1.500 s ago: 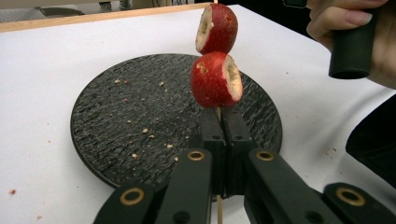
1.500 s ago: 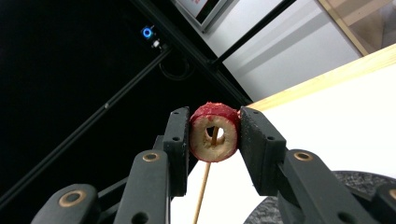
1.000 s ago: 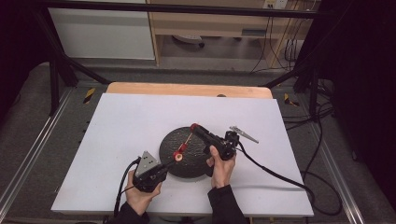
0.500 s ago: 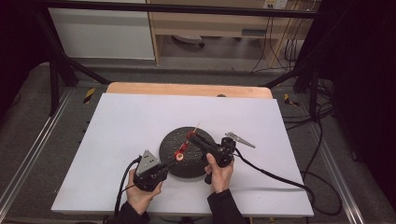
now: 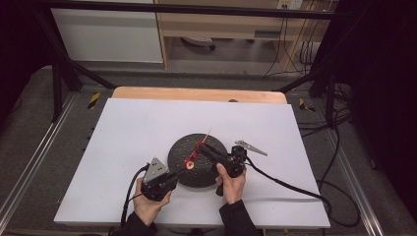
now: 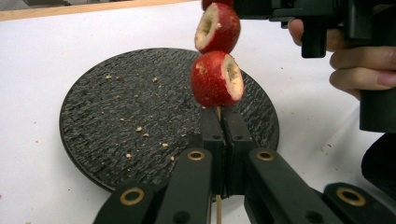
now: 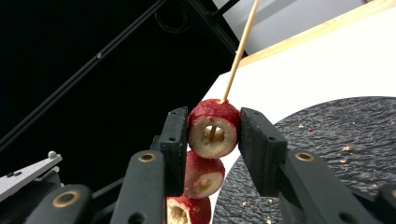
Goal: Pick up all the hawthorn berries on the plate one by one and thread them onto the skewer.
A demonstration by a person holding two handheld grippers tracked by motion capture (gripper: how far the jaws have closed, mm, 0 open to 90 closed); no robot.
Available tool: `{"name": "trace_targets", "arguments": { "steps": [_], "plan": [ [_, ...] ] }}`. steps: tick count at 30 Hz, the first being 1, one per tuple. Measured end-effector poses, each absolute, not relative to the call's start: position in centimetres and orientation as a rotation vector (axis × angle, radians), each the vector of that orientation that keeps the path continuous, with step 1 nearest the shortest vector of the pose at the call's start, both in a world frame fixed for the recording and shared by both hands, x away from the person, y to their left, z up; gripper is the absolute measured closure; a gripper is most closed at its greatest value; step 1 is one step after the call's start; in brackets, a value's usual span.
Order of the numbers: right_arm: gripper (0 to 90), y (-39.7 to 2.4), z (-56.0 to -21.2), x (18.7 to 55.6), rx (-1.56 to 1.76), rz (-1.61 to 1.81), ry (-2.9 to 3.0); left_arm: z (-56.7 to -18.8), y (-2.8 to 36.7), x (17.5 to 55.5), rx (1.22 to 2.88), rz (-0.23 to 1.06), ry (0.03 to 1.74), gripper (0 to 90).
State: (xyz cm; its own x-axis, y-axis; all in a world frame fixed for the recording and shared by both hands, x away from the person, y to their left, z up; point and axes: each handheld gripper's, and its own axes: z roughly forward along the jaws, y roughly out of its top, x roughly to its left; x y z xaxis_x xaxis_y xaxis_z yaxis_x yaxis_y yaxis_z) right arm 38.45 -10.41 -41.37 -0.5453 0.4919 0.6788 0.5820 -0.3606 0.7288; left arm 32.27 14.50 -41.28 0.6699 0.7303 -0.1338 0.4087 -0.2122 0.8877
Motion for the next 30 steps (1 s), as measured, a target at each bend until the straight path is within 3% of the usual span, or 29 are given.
{"name": "trace_targets", "arguments": {
  "steps": [18, 30],
  "plan": [
    [10.0, -13.4, -40.0, 40.0, -1.396, -1.798, -2.315, -41.4, 16.3, 32.8, 1.877, 0.363, 0.936, 88.5],
    [1.2, -17.9, -41.8, 38.9, -1.341, -1.576, -2.611, -40.6, 17.2, 34.4, 1.969, 0.323, 0.951, 88.4]
  ]
}}
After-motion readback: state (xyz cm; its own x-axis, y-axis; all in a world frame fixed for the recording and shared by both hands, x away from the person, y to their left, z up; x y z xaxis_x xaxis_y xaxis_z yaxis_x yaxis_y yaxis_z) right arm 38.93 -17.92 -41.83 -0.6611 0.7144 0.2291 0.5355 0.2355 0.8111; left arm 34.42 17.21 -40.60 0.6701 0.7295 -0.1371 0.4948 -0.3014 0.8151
